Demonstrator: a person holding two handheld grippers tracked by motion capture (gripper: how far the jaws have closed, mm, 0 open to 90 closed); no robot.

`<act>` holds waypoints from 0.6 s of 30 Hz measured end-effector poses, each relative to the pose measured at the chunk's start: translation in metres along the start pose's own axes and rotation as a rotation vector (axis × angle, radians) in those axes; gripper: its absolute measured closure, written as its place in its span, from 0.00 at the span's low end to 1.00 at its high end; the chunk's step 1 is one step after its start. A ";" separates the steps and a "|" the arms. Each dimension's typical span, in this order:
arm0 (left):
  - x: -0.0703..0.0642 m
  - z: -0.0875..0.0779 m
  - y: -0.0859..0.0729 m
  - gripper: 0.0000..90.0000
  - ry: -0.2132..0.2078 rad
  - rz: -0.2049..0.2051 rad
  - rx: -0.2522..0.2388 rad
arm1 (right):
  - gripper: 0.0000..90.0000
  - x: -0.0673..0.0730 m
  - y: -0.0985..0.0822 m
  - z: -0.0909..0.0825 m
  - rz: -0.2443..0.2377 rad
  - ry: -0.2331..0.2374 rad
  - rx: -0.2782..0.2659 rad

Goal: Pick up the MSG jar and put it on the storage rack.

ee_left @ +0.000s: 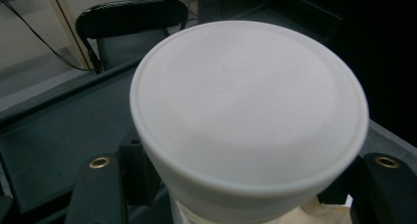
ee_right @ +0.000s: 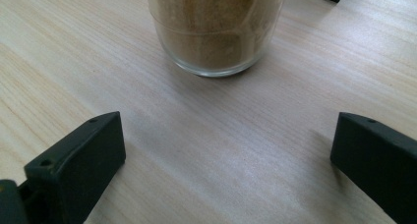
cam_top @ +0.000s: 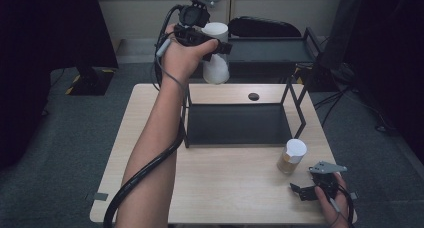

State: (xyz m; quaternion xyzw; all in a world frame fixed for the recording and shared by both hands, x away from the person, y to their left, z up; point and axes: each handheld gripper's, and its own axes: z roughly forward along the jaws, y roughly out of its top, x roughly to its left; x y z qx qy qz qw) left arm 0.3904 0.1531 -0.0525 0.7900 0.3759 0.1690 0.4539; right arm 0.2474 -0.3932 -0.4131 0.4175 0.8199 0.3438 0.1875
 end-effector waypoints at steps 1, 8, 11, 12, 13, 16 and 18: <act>0.000 0.001 0.002 0.39 0.000 0.001 0.000 | 0.00 0.000 0.000 0.000 0.002 -0.001 0.001; 0.005 0.010 0.013 0.39 0.003 -0.008 -0.001 | 0.00 0.002 -0.001 -0.001 0.004 -0.004 0.001; 0.006 0.014 0.019 0.39 0.007 -0.006 0.002 | 0.00 0.002 -0.001 -0.001 0.003 -0.005 0.001; 0.007 0.015 0.021 0.39 0.008 -0.007 0.001 | 0.00 0.002 -0.001 -0.001 0.004 -0.005 0.001; 0.008 0.016 0.023 0.39 0.008 -0.009 0.001 | 0.00 0.002 -0.001 -0.001 0.004 -0.004 0.001; 0.012 0.019 0.027 0.39 0.008 -0.011 -0.001 | 0.00 0.002 -0.001 -0.002 0.006 -0.005 0.001; 0.014 0.020 0.030 0.39 0.009 -0.013 -0.002 | 0.00 0.003 -0.001 -0.002 0.006 -0.006 0.002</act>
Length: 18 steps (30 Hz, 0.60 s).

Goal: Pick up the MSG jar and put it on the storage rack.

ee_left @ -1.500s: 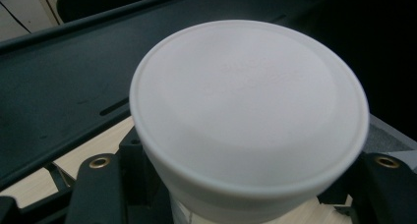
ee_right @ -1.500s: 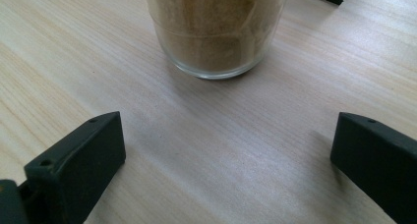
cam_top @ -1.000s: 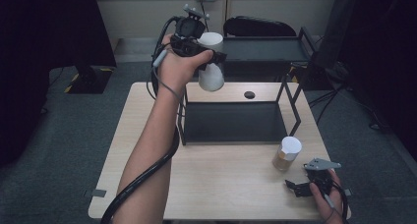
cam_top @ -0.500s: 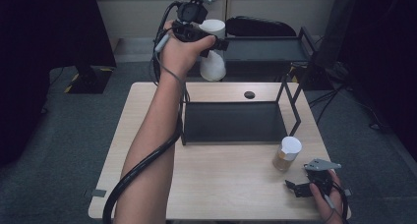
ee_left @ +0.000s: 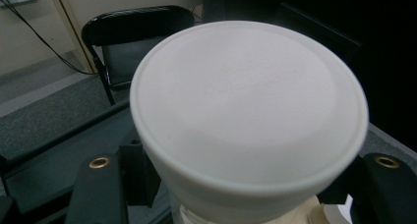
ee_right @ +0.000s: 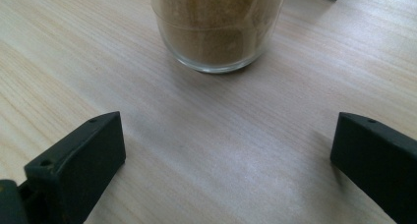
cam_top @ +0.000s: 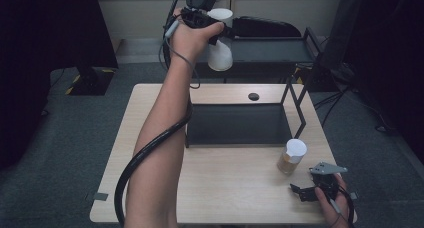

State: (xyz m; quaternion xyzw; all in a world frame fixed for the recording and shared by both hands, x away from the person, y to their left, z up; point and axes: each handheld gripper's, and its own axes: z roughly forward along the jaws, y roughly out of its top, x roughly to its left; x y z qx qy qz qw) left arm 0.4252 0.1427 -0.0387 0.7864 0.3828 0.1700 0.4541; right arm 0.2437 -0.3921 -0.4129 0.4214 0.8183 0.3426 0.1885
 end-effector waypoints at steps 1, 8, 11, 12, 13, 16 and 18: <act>0.001 0.001 0.001 0.39 0.001 -0.002 -0.001 | 0.00 0.000 0.000 0.000 0.001 0.000 0.000; 0.010 0.009 0.006 0.39 0.010 -0.017 -0.001 | 0.00 0.001 0.000 0.000 0.002 0.000 0.001; 0.014 0.013 0.008 0.39 0.013 -0.023 0.001 | 0.00 0.001 0.000 -0.001 0.003 0.000 0.002; 0.015 0.015 0.009 0.39 0.014 -0.023 0.001 | 0.00 0.001 0.000 -0.001 0.003 0.000 0.002; 0.016 0.016 0.009 0.39 0.015 -0.025 0.000 | 0.00 0.001 0.000 -0.001 0.003 0.000 0.002; 0.020 0.020 0.011 0.39 0.017 -0.030 -0.001 | 0.00 0.001 0.000 -0.001 0.003 -0.001 0.001; 0.021 0.023 0.013 0.39 0.023 -0.032 0.000 | 0.00 0.001 0.000 -0.001 0.003 -0.001 0.001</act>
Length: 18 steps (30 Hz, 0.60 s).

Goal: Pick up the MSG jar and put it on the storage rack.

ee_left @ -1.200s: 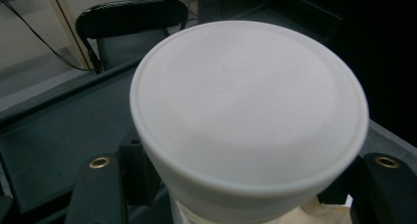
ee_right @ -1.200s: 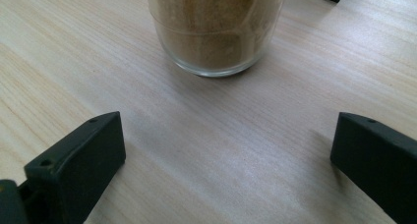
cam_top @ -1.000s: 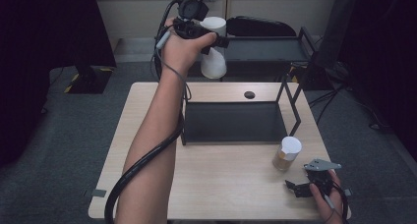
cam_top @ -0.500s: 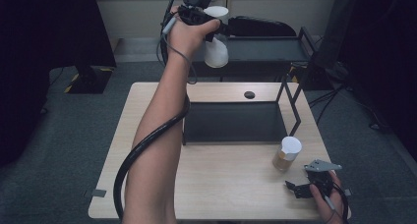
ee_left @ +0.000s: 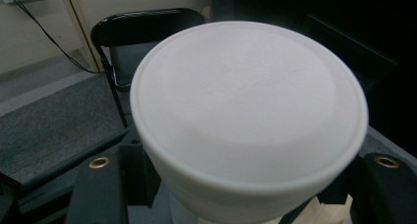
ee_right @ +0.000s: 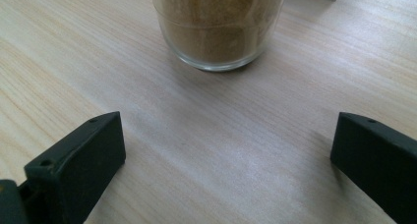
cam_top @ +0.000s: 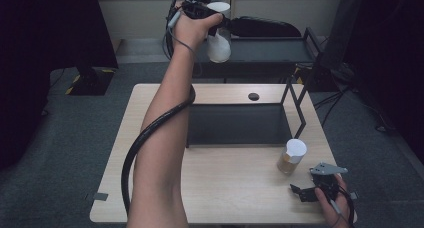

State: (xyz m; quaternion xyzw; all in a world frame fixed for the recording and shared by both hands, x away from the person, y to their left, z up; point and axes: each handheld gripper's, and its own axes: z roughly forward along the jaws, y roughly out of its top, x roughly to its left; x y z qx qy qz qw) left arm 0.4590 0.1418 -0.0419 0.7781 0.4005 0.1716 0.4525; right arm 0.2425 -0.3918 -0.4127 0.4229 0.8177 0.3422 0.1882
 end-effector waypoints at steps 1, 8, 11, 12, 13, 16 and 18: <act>0.001 0.001 0.001 0.39 0.003 0.001 0.000 | 0.00 0.000 0.000 0.000 0.001 0.000 0.000; 0.004 0.013 0.001 0.39 0.017 -0.005 0.006 | 0.00 0.000 0.000 0.000 0.001 0.000 0.000; 0.003 0.015 0.002 0.39 0.027 -0.004 0.006 | 0.00 0.000 0.000 0.000 0.001 0.000 0.000; 0.003 0.016 0.002 0.39 0.029 0.001 0.005 | 0.00 0.000 0.000 0.000 0.001 0.000 0.000; 0.003 0.017 0.003 0.39 0.032 0.003 0.012 | 0.00 0.000 0.000 0.000 0.001 0.000 0.000; 0.002 0.018 0.003 0.39 0.040 0.004 0.011 | 0.00 0.000 0.000 0.000 0.001 0.000 0.001; 0.002 0.019 0.003 0.39 0.042 0.002 0.011 | 0.00 0.000 0.000 0.000 0.001 0.000 0.000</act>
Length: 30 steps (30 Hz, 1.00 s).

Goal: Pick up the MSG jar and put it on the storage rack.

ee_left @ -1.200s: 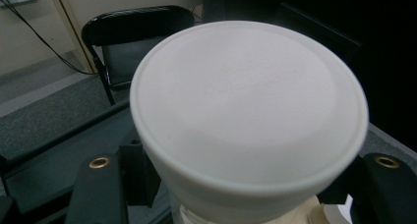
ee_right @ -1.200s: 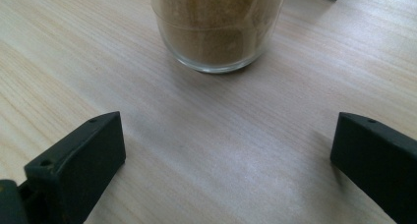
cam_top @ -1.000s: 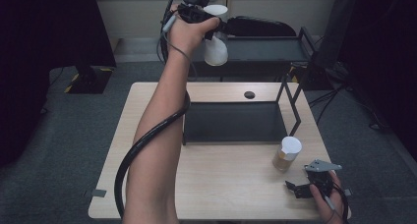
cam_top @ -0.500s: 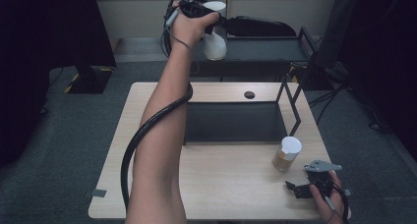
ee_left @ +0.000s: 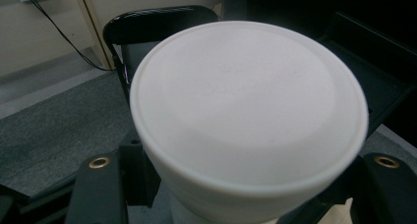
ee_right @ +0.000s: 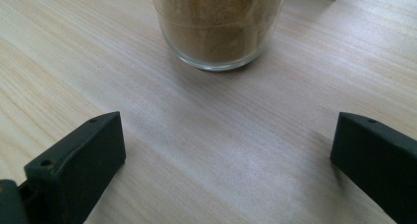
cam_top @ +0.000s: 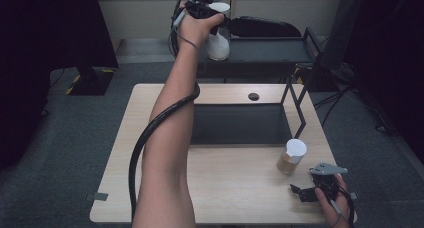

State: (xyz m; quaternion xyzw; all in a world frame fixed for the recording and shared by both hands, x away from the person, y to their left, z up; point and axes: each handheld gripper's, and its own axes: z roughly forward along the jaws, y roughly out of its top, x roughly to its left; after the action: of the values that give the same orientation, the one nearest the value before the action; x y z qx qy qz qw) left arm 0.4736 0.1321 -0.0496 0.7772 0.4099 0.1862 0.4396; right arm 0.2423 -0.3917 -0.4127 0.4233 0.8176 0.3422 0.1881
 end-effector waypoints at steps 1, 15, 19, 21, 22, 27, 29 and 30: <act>-0.001 0.000 -0.001 0.39 0.006 -0.001 -0.002 | 0.00 0.000 0.000 0.000 0.000 0.000 0.000; -0.007 0.002 -0.004 0.39 0.026 0.019 -0.010 | 0.00 0.000 0.000 0.000 0.001 0.000 0.000; -0.008 0.002 -0.006 0.39 0.024 0.021 -0.014 | 0.00 0.000 0.000 0.000 0.001 -0.001 0.000; -0.009 0.002 -0.006 0.38 0.028 0.021 -0.016 | 0.00 0.000 0.000 0.000 0.001 -0.001 0.000; -0.009 0.002 -0.006 0.38 0.028 0.023 -0.015 | 0.00 0.000 0.000 0.000 0.001 -0.001 0.000; -0.011 0.003 -0.007 0.37 0.031 0.015 -0.018 | 0.00 0.001 0.000 0.000 0.001 -0.001 0.001; -0.011 0.004 -0.008 0.36 0.034 0.003 -0.017 | 0.00 0.001 0.000 0.000 0.001 -0.001 0.000; -0.011 0.004 -0.008 0.34 0.037 -0.002 -0.020 | 0.00 0.001 0.000 0.000 0.000 -0.001 0.000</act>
State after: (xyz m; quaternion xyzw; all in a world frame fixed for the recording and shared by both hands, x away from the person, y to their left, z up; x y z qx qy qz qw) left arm 0.4655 0.1230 -0.0579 0.7689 0.4169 0.2042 0.4396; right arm 0.2417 -0.3915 -0.4126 0.4236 0.8175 0.3418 0.1883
